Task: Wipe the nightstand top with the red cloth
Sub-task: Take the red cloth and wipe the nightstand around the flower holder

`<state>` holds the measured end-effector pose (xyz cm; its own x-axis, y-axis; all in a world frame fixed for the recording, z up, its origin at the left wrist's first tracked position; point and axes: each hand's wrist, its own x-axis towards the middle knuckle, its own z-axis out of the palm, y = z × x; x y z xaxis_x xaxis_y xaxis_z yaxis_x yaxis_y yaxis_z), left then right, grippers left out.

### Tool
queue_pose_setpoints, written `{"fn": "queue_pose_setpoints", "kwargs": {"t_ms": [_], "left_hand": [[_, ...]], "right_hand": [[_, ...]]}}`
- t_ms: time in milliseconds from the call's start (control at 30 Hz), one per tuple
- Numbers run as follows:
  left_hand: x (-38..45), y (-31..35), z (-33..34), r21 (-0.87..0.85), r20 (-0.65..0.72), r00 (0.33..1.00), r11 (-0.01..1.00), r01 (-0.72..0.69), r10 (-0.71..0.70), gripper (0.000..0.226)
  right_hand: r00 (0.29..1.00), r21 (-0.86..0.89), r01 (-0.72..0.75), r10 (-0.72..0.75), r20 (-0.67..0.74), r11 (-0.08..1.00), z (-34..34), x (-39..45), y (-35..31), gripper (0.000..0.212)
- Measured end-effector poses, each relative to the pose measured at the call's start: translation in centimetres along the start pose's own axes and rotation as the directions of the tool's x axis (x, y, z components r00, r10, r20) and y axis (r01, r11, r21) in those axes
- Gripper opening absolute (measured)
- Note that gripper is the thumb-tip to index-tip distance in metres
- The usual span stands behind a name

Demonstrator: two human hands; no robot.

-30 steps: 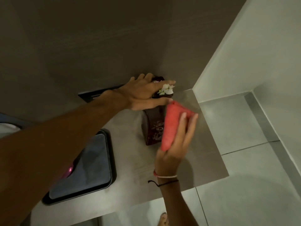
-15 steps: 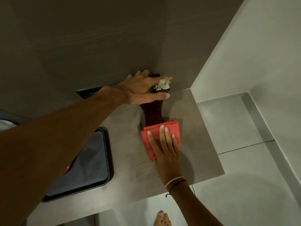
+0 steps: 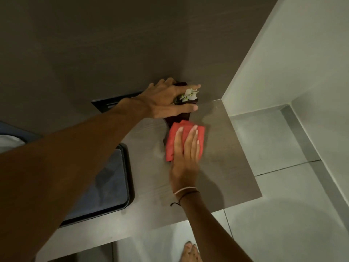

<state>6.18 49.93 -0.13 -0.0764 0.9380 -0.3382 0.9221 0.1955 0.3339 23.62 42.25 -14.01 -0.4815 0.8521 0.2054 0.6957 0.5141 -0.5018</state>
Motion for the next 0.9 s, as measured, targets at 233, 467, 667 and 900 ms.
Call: {"fn": "queue_pose_setpoints", "kwargs": {"t_ms": [233,467,667,900], "left_hand": [[-0.4,-0.4,0.0,0.048,0.014,1.000,0.999,-0.003,0.002,0.077],[-0.5,-0.4,-0.2,0.001,-0.008,1.000,1.000,0.017,-0.017,0.076],[-0.6,-0.2,0.7,0.025,-0.022,0.999,0.999,0.033,-0.032,0.081],[-0.7,0.0,1.2,0.044,-0.038,0.999,0.999,0.023,-0.021,0.082]], "right_hand": [[0.966,-0.302,0.188,-0.121,0.227,0.935,0.7,-5.3,5.1,0.077],[0.938,0.124,-0.074,0.027,0.345,0.990,-3.1,-8.5,5.2,0.063],[0.849,0.435,-0.423,0.515,-0.118,0.795,-3.0,-4.8,2.4,0.075],[0.888,0.124,-0.458,0.446,0.113,0.880,1.2,-4.0,-1.7,0.077]]}}
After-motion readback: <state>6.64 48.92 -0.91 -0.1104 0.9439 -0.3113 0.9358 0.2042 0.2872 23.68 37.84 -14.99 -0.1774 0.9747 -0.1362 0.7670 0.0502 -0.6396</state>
